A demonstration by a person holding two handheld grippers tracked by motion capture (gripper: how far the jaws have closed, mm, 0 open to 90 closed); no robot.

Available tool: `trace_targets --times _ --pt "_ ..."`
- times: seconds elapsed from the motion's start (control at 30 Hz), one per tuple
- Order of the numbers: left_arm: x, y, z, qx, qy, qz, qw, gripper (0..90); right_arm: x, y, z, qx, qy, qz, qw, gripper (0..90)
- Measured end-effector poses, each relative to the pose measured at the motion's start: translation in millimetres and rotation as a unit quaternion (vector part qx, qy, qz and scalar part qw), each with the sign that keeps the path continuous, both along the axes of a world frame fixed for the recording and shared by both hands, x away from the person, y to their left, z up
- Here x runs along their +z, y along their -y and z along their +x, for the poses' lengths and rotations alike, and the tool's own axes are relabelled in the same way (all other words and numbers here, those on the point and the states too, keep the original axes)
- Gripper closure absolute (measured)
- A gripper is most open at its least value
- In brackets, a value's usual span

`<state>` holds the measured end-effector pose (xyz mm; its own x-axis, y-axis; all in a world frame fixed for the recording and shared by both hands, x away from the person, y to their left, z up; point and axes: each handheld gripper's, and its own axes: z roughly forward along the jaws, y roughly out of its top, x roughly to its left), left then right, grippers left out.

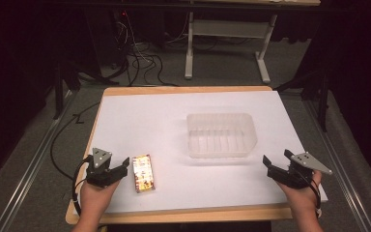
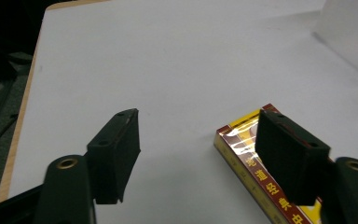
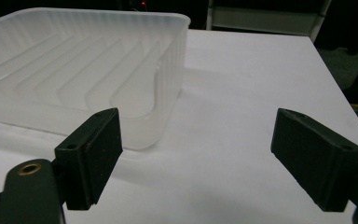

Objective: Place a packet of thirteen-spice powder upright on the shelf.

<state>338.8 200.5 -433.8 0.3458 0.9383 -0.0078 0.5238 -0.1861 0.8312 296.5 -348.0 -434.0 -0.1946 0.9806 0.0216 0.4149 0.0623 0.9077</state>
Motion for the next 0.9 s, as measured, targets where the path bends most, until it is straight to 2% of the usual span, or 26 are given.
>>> trace_targets --times 0.07,0.2,0.4,0.6,0.9 --pt "1.3 0.8 -0.2 -0.003 0.002 -0.01 0.9999 28.1 -2.1 1.7 0.9 -0.007 -0.006 0.002 1.0 16.4" --pt "1.1 3.5 -0.2 -0.012 -0.003 -0.009 0.9999 27.1 -2.7 1.4 -0.5 -0.013 -0.007 0.001 0.9999 16.8" --pt "0.6 4.2 0.3 -0.015 -0.009 -0.012 0.9998 27.9 -4.5 -1.4 -0.6 -0.007 -0.012 -0.004 0.9999 17.8" --pt "-2.8 3.2 3.8 -0.025 -0.028 -0.013 0.9992 35.2 -6.9 0.9 0.5 -0.011 -0.015 -0.001 0.9998 19.5" --pt "-8.1 2.9 7.5 -0.035 -0.043 -0.009 0.9984 46.4 -7.3 2.2 0.5 -0.012 -0.014 0.004 0.9998 20.9"
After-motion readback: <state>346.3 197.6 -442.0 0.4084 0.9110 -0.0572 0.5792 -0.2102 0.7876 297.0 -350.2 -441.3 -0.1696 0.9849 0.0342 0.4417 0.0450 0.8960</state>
